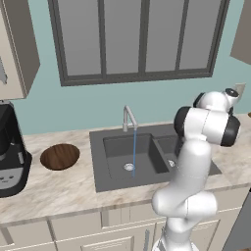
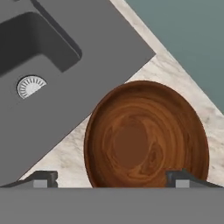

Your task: Rinse each bowl for a few seconds and place them down in the sink or on the counter.

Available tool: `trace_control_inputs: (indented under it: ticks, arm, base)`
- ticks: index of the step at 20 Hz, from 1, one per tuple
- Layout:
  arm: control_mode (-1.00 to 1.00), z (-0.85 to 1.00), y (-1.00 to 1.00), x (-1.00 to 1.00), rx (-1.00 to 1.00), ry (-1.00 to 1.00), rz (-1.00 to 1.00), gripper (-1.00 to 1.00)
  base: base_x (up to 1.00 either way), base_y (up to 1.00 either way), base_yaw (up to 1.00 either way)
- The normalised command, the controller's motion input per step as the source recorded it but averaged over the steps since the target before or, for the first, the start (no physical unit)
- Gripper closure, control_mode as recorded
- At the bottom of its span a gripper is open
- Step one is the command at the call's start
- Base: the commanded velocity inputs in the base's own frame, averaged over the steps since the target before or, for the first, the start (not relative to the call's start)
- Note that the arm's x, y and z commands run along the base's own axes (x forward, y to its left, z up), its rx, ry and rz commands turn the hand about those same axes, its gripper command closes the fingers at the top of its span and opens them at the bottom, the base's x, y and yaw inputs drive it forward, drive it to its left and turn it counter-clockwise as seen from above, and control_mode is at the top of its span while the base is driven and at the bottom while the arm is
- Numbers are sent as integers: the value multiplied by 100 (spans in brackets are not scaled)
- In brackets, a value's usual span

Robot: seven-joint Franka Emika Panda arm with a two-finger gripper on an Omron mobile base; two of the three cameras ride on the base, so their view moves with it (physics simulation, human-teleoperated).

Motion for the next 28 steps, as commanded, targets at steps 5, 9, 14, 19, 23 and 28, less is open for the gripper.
trace_control_inputs:
  ticks: [5,9,14,19,23,28]
  arm:
    - [-100,59,11,-37,1,-9,0,-100]
    - [-100,56,21,-50,0,-7,3,-100]
    - [-100,41,42,-60,-3,-6,6,-100]
    - [-100,42,44,-59,-7,-7,9,-100]
    - [-100,39,46,-51,-5,-6,7,-100]
    - [-100,39,52,-40,-7,-8,7,-100]
  base:
    - [0,0,0]
    - [0,0,0]
    - [0,0,0]
    - [0,0,0]
    - [0,0,0]
    - [0,0,0]
